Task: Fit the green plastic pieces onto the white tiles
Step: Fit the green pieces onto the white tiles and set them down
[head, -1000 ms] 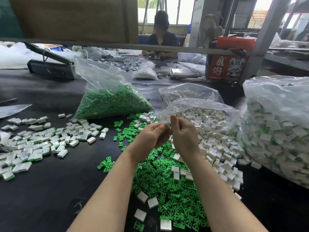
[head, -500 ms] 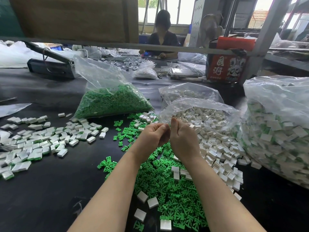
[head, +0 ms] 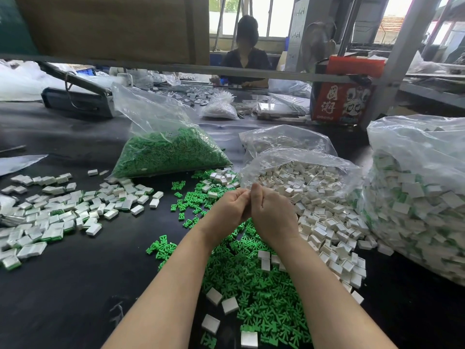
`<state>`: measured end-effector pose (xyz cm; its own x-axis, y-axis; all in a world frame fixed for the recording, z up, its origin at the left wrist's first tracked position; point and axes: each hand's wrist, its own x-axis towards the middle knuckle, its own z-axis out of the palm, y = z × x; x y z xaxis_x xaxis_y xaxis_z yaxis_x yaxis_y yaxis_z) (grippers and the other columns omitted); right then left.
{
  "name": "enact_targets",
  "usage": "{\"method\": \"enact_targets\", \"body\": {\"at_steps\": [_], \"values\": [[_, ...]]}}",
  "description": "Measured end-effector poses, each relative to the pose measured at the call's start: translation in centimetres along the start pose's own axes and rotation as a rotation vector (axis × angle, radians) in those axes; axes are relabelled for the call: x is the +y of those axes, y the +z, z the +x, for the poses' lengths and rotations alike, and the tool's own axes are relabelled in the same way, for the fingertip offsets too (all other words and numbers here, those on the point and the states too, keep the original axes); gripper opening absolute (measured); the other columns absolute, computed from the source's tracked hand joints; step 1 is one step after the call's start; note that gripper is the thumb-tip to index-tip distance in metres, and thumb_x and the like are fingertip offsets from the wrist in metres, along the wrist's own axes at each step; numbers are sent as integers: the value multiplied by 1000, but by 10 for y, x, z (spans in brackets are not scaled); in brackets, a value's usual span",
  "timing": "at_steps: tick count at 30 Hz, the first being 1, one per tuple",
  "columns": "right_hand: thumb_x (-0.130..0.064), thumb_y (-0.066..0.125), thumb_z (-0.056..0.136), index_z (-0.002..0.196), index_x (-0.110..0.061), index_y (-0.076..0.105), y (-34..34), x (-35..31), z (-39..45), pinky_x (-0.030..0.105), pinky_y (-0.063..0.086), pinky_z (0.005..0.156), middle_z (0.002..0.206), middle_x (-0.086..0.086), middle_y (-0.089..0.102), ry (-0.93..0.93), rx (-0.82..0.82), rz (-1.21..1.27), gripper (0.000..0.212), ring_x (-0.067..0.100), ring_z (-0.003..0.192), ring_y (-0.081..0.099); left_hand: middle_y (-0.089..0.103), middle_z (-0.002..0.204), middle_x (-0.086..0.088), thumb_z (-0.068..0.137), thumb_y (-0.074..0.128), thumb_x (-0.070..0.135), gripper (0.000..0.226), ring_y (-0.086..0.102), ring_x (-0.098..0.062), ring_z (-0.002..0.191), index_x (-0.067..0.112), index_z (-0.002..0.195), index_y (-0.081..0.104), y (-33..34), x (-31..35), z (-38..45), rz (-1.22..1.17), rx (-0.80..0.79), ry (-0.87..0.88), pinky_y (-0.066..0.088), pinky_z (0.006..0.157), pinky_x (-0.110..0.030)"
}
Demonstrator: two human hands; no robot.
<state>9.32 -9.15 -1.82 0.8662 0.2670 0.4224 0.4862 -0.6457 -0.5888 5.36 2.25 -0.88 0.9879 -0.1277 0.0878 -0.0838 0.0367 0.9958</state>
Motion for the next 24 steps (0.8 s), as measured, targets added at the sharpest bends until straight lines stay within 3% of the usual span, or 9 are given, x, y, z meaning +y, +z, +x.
{"method": "enact_targets", "body": {"at_steps": [4, 8, 13, 17, 24], "values": [[-42, 22, 105, 64, -28, 42, 1, 1, 0, 33, 40, 62, 65, -5, 51, 9, -14, -43, 48, 22, 67, 56, 57, 50, 16, 107, 29, 17, 37, 49, 6, 45, 14, 80, 54, 5, 1, -2, 52, 18, 9, 37, 47, -6], [-40, 21, 105, 71, -23, 48, 1, 1, 0, 32, 36, 63, 75, 6, 64, -3, -11, -83, 47, 24, 69, 56, 58, 49, 16, 107, 27, 13, 38, 51, 7, 45, 14, 79, 53, 6, 2, -2, 54, 20, 7, 38, 47, -4], [-40, 21, 105, 67, -24, 45, -1, 1, 1, 32, 35, 62, 69, 0, 54, -9, -28, -114, 48, 23, 67, 55, 54, 46, 15, 107, 29, 15, 39, 47, 6, 42, 15, 76, 53, 9, 3, -2, 73, 55, 15, 35, 44, -6], [-39, 21, 105, 66, -23, 46, -2, 2, 1, 31, 32, 61, 71, 6, 62, -25, -6, -122, 49, 22, 63, 51, 44, 46, 14, 106, 33, 19, 38, 34, -1, 43, 14, 74, 53, 10, -1, 3, 93, 111, -4, 29, 42, -13], [-39, 20, 105, 68, -22, 49, -3, 1, 2, 31, 34, 60, 73, 9, 65, -34, -11, -144, 51, 23, 63, 52, 43, 51, 11, 106, 34, 22, 37, 33, -4, 46, 13, 77, 54, 6, -4, 5, 104, 103, -28, 27, 44, -17]]}}
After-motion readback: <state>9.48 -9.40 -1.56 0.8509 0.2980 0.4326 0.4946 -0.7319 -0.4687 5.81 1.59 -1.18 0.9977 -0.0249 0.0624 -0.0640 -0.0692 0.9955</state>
